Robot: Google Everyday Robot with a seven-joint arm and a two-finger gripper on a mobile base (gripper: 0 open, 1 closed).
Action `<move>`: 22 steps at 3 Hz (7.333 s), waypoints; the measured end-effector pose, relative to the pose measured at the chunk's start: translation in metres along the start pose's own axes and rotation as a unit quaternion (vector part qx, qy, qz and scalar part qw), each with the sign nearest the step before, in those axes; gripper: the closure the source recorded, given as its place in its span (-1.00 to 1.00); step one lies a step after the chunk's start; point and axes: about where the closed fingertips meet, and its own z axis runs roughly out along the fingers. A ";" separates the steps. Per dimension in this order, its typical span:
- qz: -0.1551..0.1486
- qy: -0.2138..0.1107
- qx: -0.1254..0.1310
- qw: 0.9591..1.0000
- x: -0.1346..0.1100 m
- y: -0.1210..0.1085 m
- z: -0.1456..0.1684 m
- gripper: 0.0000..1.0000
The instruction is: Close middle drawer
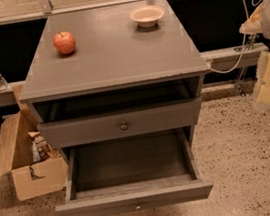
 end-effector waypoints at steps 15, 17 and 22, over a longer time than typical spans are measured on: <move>0.209 -0.037 -0.168 0.963 0.038 0.184 0.451 1.00; 0.204 -0.065 -0.141 0.966 0.034 0.179 0.486 1.00; 0.188 -0.087 -0.144 0.968 0.036 0.156 0.559 1.00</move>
Offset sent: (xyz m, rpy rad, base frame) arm -0.0124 0.0098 -0.0527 0.0616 0.1101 -0.0007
